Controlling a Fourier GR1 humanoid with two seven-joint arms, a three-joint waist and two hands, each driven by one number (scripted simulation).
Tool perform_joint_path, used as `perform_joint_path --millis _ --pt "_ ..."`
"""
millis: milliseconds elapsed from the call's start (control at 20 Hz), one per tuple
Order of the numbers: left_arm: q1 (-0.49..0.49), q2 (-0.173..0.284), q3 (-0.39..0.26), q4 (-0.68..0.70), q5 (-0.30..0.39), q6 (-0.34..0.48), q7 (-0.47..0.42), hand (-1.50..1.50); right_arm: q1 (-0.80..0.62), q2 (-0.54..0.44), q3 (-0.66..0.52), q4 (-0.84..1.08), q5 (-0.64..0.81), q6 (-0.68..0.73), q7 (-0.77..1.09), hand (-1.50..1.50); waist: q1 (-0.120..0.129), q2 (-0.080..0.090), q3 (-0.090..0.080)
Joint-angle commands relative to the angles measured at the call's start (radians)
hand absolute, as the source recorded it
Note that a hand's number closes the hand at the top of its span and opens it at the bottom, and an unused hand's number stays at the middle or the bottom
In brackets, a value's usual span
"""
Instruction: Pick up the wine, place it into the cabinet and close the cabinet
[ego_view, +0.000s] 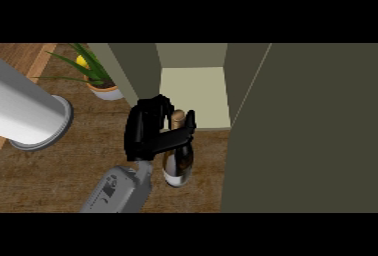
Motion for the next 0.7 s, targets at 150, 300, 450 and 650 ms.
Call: perform_joint_path --millis 150,300,450,650 --pt "-0.097 0.0 -0.044 0.181 0.063 0.081 -0.091 1.5 0.072 -0.01 -0.034 -0.209 -0.118 0.024 0.057 -1.5 -0.01 0.001 0.0" --pt "-0.118 0.0 -0.011 0.273 0.081 0.019 -0.123 1.5 0.064 0.012 -0.007 -0.174 -0.103 0.024 0.059 -1.5 -0.001 0.002 0.0" --pt "-0.102 0.0 -0.017 0.354 0.12 0.004 -0.185 1.5 0.027 0.0 -0.041 -0.233 -0.127 0.015 0.134 -1.5 -0.007 0.003 -0.002" --pt "-0.103 0.0 -0.091 0.411 0.226 0.046 -0.289 1.5 0.07 0.017 -0.02 -0.239 -0.107 0.018 0.109 -1.5 -0.018 0.002 -0.001"
